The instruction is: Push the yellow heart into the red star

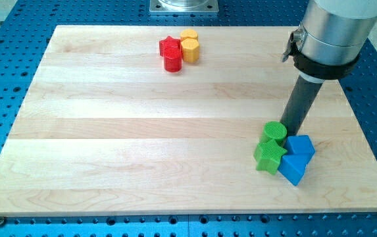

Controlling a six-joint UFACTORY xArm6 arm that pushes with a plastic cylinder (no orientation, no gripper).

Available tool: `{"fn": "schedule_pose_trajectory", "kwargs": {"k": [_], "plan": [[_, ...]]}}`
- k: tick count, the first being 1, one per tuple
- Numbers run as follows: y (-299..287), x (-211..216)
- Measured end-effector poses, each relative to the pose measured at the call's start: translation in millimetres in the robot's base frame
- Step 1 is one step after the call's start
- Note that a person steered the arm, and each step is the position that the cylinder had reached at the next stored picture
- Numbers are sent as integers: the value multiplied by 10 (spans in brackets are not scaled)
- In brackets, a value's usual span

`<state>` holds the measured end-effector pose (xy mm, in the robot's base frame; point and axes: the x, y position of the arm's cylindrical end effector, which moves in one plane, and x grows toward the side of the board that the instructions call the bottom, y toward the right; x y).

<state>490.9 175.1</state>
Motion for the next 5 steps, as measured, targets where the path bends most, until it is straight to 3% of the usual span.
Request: {"fn": "schedule_pose_trajectory", "kwargs": {"k": [1, 3, 5], "plan": [[310, -412], [410, -1886], [-204, -2784]]}}
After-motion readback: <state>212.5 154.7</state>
